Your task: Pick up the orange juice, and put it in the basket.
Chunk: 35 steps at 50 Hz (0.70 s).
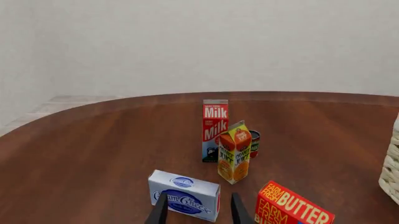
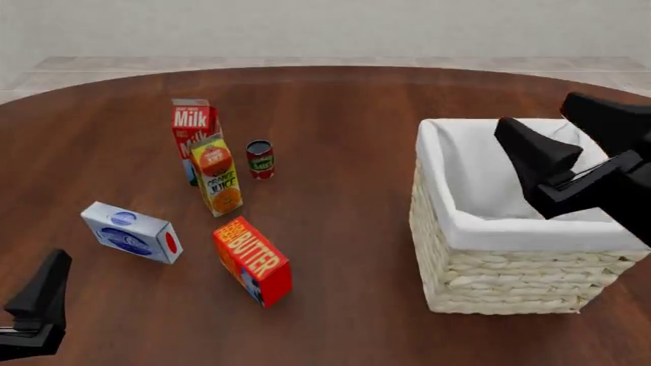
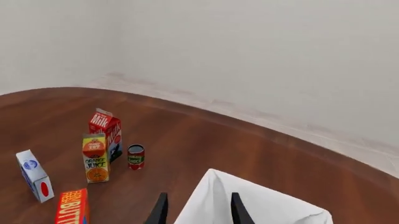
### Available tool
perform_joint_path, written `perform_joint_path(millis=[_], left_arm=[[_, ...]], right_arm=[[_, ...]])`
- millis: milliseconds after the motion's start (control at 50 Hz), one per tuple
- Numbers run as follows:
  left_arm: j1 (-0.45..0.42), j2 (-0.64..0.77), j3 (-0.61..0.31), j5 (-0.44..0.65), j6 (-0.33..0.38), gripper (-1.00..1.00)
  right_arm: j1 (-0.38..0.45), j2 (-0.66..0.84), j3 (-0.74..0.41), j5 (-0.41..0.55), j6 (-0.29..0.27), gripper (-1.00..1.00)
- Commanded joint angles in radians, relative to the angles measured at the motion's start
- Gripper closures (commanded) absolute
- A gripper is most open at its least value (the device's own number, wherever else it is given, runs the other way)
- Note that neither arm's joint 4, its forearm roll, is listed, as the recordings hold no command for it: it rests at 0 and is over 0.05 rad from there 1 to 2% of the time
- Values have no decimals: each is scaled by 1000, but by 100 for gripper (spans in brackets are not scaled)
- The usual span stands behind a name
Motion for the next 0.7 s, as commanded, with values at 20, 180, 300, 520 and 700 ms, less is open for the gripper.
perform_joint_path(millis=[20,180,300,520,700], left_arm=[[0,0,0,0,0,-100],[0,0,0,0,0,-100],[0,0,0,0,0,-100],[0,0,0,0,0,-100],[0,0,0,0,0,-100]], right_arm=[[110,225,-122,-72,-9,-100],[179,389,-232,-107,1,-100],[222,472,-279,-112,1,-100],[263,555,-405,-38,-14,-100],[293,633,-507,14,13,-100]])
